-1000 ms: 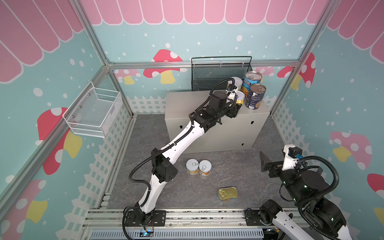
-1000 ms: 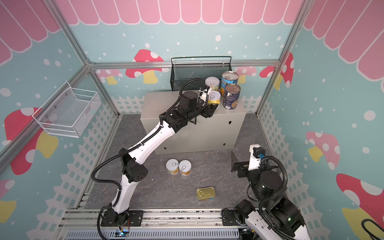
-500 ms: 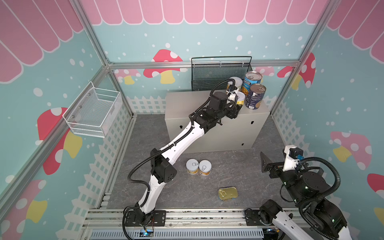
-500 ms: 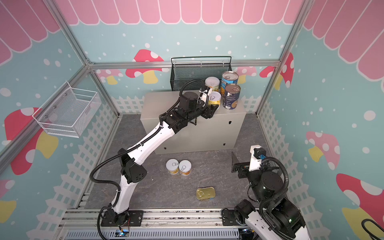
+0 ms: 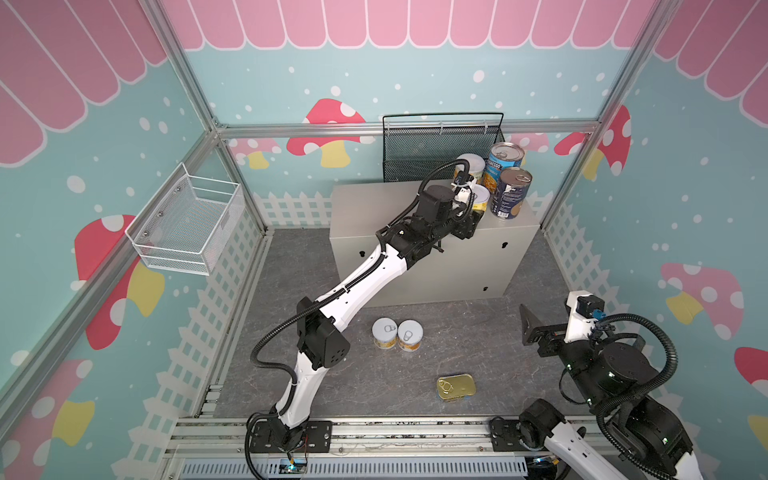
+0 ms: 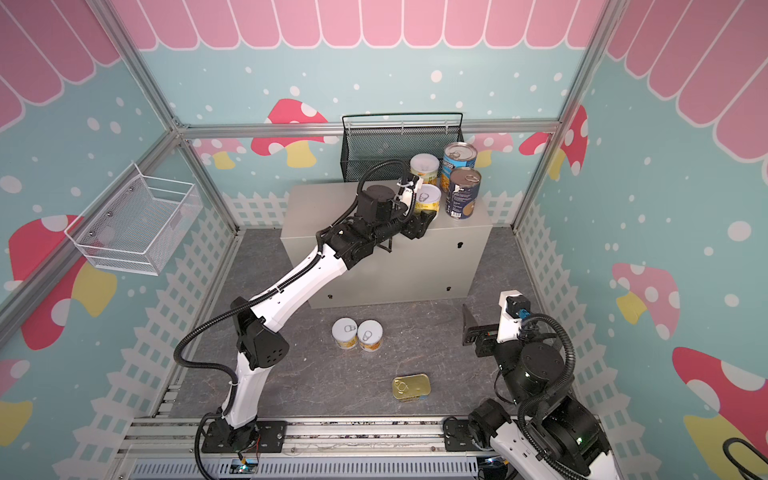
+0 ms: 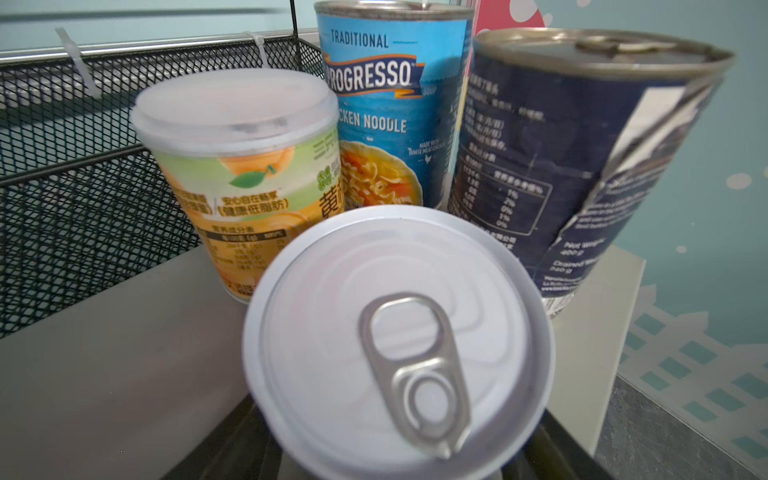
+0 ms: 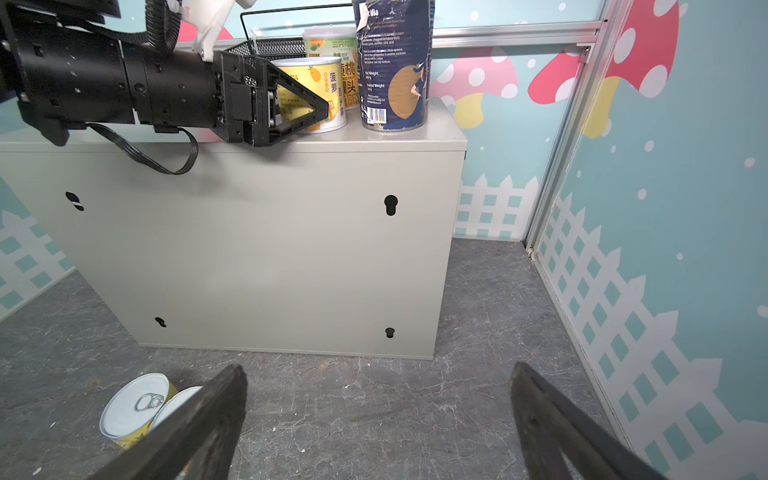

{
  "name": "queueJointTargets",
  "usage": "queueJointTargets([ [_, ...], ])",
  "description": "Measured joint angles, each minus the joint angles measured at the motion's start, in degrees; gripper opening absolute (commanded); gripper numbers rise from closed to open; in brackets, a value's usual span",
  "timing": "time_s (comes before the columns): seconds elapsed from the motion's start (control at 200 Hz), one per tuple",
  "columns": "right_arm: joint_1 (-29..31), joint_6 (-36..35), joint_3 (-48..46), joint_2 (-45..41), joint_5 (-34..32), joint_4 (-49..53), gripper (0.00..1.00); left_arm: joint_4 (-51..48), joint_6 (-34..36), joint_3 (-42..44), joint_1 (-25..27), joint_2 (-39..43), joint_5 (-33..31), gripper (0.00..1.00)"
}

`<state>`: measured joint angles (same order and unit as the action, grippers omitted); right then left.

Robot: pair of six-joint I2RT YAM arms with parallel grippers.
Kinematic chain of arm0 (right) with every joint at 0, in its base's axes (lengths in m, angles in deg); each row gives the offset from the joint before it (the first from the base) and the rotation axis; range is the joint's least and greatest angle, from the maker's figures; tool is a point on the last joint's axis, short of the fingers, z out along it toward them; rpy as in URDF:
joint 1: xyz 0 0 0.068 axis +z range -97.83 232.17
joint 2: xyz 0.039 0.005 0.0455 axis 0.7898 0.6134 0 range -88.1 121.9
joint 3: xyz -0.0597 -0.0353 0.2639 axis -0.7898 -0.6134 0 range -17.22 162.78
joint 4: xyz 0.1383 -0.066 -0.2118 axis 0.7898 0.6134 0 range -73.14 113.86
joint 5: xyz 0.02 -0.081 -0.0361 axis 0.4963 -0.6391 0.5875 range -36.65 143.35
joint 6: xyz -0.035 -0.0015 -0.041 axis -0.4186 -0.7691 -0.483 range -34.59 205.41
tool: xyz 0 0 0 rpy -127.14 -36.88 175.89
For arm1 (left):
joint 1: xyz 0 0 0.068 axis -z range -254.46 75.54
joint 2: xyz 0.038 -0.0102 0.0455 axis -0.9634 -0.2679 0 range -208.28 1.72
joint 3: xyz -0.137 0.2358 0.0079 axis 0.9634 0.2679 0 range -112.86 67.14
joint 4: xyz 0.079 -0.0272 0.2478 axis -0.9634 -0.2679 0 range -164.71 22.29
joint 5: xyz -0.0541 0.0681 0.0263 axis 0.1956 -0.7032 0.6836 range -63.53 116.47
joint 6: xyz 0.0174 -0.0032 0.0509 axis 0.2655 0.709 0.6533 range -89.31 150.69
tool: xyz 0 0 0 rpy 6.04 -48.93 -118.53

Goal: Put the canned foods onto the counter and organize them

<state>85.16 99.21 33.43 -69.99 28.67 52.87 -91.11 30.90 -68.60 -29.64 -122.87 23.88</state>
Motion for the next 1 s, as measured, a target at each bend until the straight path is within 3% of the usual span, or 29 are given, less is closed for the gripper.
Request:
queueJointTargets([
  [0.715,0.0,-0.02,0.0,0.0,0.0,0.02,0.99,-1.07,0.0,-1.55,0.0,-0.72,0.26,0.75],
  [0.861,0.0,0.0,-0.02,0.0,0.0,0.02,1.0,-1.7,-0.11,-1.55,0.0,-0.76,0.48,0.87],
  [1.001,0.0,0.0,-0.02,-0.02,0.02,0.0,1.0,-1.99,0.09,-1.55,0.0,-0.83,0.7,0.92],
])
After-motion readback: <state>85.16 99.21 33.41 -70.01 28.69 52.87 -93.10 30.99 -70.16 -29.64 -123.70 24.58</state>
